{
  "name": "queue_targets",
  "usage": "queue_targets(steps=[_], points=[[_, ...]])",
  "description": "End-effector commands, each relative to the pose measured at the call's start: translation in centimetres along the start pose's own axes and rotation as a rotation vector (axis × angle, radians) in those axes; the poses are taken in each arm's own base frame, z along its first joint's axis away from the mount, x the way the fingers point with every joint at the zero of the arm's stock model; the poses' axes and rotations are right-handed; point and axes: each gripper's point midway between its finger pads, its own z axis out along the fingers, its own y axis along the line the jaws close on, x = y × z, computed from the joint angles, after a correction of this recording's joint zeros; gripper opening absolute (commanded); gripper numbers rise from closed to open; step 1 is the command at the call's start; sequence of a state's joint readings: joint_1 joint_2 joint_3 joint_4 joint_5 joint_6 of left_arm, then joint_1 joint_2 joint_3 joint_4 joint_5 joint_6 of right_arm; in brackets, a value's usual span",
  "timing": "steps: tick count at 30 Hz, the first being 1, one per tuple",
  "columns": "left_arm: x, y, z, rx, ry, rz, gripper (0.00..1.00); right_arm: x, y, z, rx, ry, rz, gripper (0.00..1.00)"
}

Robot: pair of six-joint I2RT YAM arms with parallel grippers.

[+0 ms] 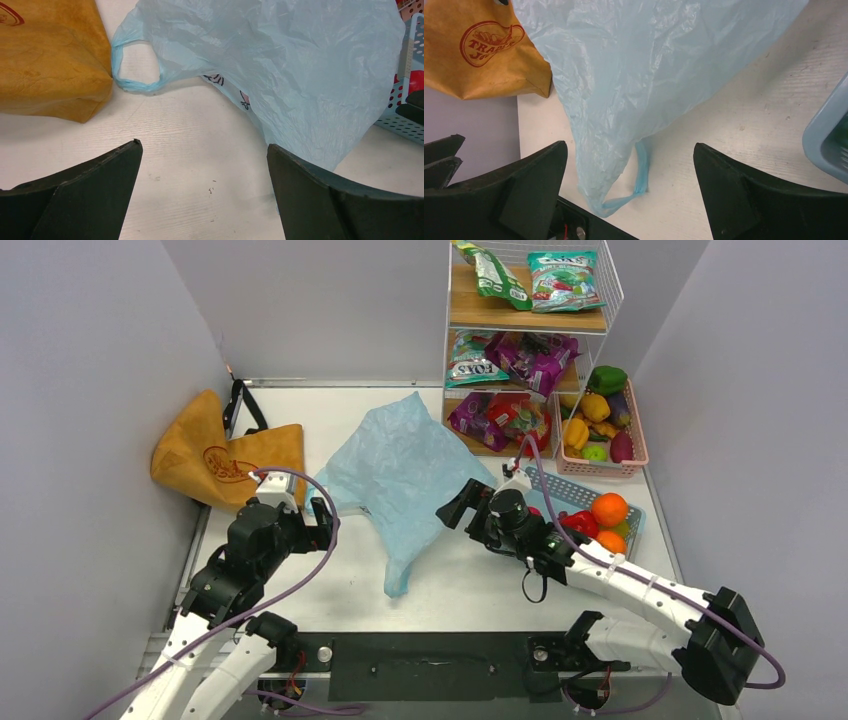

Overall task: Place the food into the grocery bag and tie it
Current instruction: Adjust the grocery bag at the center of the board.

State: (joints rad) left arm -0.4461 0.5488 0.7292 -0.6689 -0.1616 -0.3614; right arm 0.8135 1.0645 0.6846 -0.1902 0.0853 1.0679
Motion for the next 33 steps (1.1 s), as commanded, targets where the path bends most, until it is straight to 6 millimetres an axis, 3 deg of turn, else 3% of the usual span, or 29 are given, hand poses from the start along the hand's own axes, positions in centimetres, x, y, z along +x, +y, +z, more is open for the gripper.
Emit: queue_targets(steps=[1, 6, 8, 11, 13, 14, 16, 18, 25, 33], points=[[-1.5, -0.2, -0.2, -0.003, -0.059, -0.013, 0.96, 0.2, 0.7, 1.5, 0.006, -0.012, 0.055, 0.91], [-1.4, 0.0, -0.3, -0.011, -0.06, -0.013, 0.96, 1.9, 0.6, 3.3, 0.032, 0.055, 0.039, 0.87], [-1.4, 0.0, -0.3, -0.013, -0.059, -0.012, 0.96, 1.9, 1.2, 3.8, 0.023, 0.061, 0.03, 0.8], [-1.4, -0.3, -0.3, -0.004, -0.054, -0.01, 0.96, 1.5, 1.6, 4.1, 0.026, 0.058, -0.001, 0.61], [-1.2, -0.6, -0.3, 0.014, -0.048, -0.006, 0.96, 1.0, 1.7, 4.2, 0.045, 0.049, -0.045, 0.42], [-1.2, -0.7, -0.4, 0.018, -0.048, -0.004, 0.96, 0.3, 2.3, 4.0, 0.037, 0.039, -0.074, 0.26], [-0.9, -1.0, -0.4, 0.026, -0.041, 0.008, 0.96, -0.2, 2.3, 3.6, 0.065, 0.043, -0.13, 0.09], [-0.8, -1.0, -0.3, 0.018, -0.037, 0.013, 0.96, -0.9, 2.8, 3.0, 0.07, 0.042, -0.175, 0.0], [0.0, -1.2, 0.7, 0.019, -0.01, 0.033, 0.96, -2.8, 4.3, -0.1, 0.063, 0.062, -0.323, 0.0], [1.6, -3.7, 2.4, 0.147, 0.04, 0.066, 0.97, -5.2, 4.3, -3.2, 0.093, 0.064, -0.396, 0.0]])
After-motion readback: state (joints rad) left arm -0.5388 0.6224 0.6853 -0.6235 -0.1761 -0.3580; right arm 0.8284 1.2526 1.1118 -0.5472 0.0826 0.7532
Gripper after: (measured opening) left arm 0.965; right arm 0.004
